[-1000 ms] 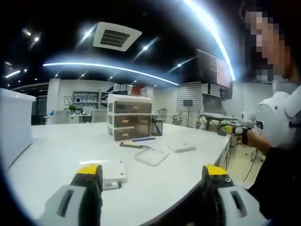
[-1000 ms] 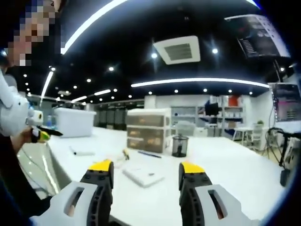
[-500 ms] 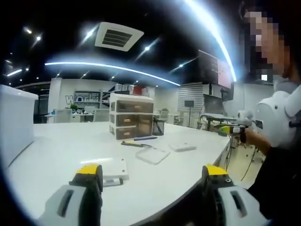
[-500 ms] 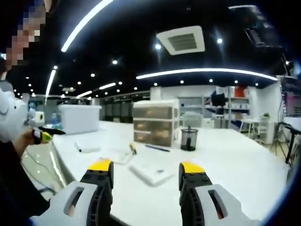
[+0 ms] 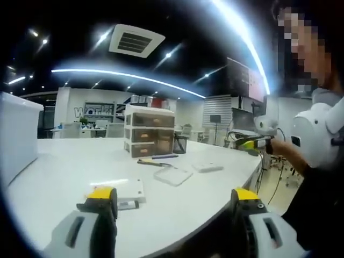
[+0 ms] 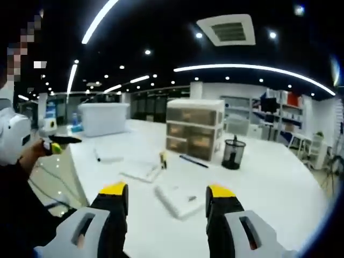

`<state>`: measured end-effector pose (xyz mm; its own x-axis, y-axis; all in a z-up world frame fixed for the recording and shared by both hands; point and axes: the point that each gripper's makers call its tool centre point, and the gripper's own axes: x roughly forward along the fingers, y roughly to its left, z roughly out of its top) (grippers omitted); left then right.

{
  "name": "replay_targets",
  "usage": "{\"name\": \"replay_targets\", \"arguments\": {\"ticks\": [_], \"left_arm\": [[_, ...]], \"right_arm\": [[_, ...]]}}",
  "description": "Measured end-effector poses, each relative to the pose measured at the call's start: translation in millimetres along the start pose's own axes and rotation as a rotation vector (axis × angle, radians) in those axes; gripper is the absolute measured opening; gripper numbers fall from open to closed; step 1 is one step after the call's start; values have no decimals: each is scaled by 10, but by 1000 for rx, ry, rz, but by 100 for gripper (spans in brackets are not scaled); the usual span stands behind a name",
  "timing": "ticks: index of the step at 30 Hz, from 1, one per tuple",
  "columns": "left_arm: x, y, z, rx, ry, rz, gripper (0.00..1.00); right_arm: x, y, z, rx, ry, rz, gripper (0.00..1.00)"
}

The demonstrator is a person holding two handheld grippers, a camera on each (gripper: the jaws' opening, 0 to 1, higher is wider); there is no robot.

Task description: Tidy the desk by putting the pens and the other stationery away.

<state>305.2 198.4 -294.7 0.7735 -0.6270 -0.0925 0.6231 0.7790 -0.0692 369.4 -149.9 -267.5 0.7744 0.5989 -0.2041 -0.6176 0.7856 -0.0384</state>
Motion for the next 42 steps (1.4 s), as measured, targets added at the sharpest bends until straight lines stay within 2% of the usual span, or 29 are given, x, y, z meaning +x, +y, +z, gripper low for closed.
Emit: {"name": "replay_targets", "arguments": {"ticks": [10,16,25,31,34,42], "left_arm": [[-33,16,0,-5,-1,3,86],[-68,43,-12,-11,-3,10,86],[-92,46,-15,-12,0,9,86],[-103,19,-14,-3,7,0,86],[-104,-4,-14,-2,9,-5,86],[-116,7,-22,-5,11,6,86]], "right_arm": [[398,-4,63,-93,86,96,52],[608,-71,79,-187,149,127,50],[915,-215,107,-199,232,172,50],[1129,-314,72,-213,323,217,50],[1261,-371,66,-256,356,225,48],[1582,-398,161,-296,378,251,47]]}}
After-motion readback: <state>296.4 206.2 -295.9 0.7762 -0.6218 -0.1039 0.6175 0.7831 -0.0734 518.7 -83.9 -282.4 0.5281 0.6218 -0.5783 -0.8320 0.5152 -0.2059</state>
